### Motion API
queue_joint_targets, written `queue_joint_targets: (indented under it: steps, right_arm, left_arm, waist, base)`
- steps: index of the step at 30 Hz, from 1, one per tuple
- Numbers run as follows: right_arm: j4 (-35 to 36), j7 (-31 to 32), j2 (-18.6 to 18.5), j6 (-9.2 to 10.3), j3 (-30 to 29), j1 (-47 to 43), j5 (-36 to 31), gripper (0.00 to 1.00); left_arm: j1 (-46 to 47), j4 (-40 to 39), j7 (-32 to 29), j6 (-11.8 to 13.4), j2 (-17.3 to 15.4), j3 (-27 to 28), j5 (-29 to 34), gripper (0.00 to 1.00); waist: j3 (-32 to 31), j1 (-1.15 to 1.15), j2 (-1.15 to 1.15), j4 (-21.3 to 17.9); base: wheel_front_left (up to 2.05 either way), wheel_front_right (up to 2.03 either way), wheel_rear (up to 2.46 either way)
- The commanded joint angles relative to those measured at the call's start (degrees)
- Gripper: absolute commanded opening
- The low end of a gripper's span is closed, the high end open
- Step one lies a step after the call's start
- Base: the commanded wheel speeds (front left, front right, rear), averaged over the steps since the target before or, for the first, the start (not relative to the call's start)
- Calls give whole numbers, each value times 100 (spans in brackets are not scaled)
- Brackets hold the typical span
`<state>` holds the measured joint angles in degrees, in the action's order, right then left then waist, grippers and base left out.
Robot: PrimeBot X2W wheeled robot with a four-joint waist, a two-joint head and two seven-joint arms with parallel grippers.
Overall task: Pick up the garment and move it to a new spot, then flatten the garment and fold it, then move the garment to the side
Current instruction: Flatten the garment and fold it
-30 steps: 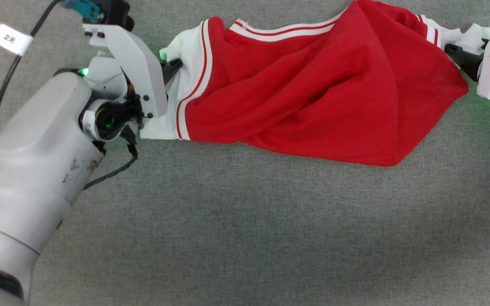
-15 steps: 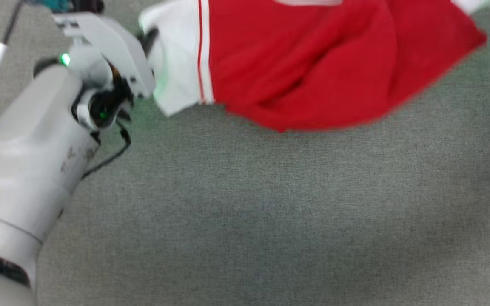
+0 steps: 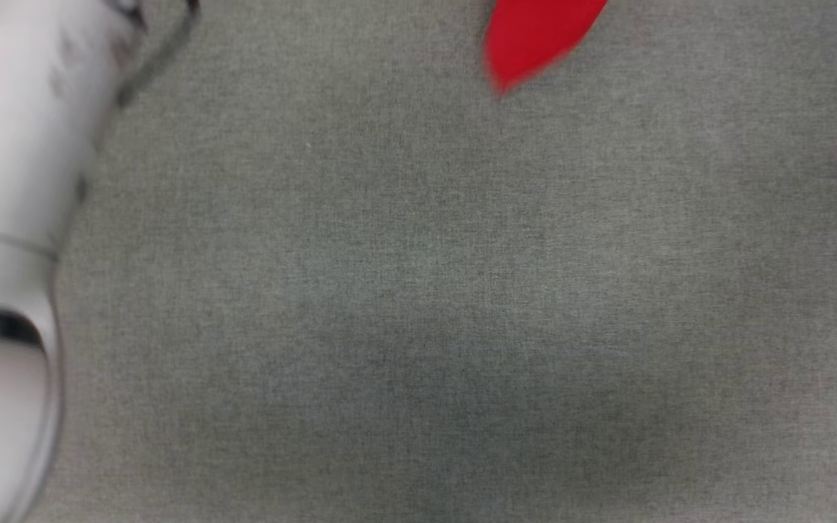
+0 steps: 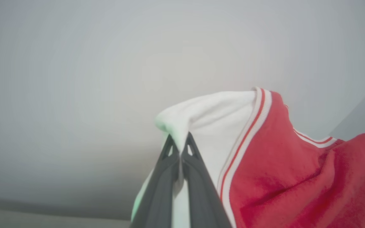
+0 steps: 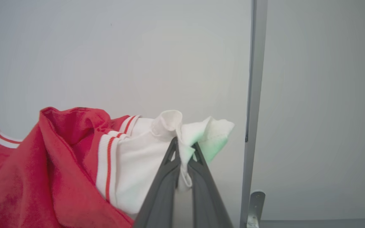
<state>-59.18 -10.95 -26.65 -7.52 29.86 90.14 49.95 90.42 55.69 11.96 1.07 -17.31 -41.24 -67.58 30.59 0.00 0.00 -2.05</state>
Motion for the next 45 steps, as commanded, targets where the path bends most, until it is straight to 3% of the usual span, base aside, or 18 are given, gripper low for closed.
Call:
queue_joint_targets:
  steps: [1,7,15,26,32,36,45]
  right_arm:
    - [-55,-121,31,6,-105,283,83,0]
    - [-182,-385,99,6,-391,1176,15,0]
    - [-369,-426,156,6,-411,1511,-121,0]
    - [-206,-429,208,6,-354,1323,-241,0]
    - [235,-429,97,6,-111,863,60,0]
    - [874,-307,-195,6,229,160,509,0]
    - [2882,56,-1163,5,1026,-2106,1625,0]
  left_arm:
    - [346,127,124,42,37,101,55,0]
    - [1533,215,327,99,47,835,437,0]
    - [1443,-29,320,93,310,1853,1354,0]
    - [1152,45,317,-367,751,2963,2071,0]
    - [818,163,316,-728,940,3339,1924,0]
    - [296,169,55,-860,1041,3187,1620,0]
    - [-2164,-1657,-1151,-862,569,2693,442,0]
  waist:
    - [66,0,0,21]
    - [165,0,0,34]
    - [157,0,0,119]
    - [369,0,0,119]
    - [274,0,0,110]
    - [51,0,0,97]
    - [-562,0,0,47]
  base:
    - [0,0,0]
    - [0,0,0]
    - [0,0,0]
    - [0,0,0]
    - [0,0,0]
    - [0,0,0]
    - [0,0,0]
